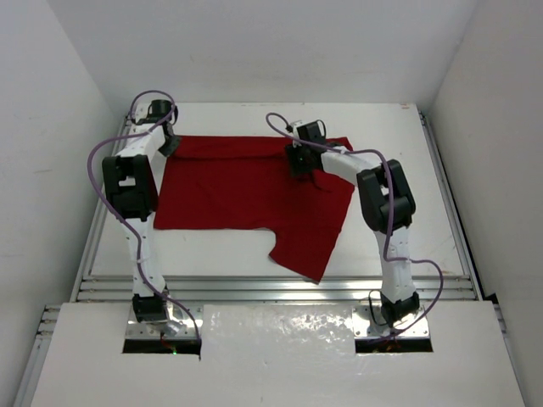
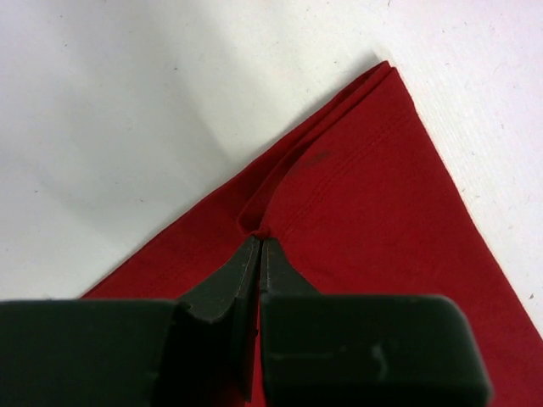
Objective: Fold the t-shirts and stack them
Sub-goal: Fold the flattened tshirt in 1/3 of the way
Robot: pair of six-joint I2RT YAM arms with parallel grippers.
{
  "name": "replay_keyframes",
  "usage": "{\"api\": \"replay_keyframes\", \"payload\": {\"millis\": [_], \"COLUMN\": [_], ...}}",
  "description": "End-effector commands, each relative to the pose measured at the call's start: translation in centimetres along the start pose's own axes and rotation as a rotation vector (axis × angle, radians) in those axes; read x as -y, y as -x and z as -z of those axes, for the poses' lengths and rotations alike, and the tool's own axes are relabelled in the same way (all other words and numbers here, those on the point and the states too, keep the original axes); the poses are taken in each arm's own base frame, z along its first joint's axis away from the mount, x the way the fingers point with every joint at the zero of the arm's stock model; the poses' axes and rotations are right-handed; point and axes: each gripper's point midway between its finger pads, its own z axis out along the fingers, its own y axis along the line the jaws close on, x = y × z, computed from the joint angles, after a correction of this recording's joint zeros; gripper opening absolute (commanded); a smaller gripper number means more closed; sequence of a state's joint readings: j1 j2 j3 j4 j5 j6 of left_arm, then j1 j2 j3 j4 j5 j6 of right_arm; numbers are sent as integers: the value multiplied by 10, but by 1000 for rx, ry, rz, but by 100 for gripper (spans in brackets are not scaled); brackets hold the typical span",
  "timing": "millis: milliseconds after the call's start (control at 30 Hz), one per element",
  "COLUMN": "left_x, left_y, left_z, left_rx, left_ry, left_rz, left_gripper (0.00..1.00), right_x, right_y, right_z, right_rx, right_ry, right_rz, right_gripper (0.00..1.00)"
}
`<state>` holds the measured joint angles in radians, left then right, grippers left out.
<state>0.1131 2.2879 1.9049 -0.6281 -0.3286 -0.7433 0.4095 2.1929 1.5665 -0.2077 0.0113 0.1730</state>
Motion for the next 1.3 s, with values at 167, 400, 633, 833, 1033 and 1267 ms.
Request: {"api": "replay_keyframes", "payload": {"millis": [167,400,633,833,1033,1267], "left_x": [3,4,9,14,14,13], "left_y": [22,22,30,34,32,31], "left_z": [7,8,14,18,17,17], "left_rx": [45,44,55,57,50,50], "left_ry": [-27,-30,-47,-68,-70,-69], "left_rz": [26,24,26,20,20,17], "left_gripper": [0,0,0,0,0,0], "right_x": [-2,-4,-10,-33,-47,-52], "right_y": [4,6,30,27,5,-8], "right_z": [-5,2,42,69,69,61], "right_rx": [-7,13,66,57,-1,-38], "right_ry": [10,12,19,119,159,162], "right_rz": [37,20,-50,-131,-187,-204], "right_gripper": [33,0,0,0,0,28]}}
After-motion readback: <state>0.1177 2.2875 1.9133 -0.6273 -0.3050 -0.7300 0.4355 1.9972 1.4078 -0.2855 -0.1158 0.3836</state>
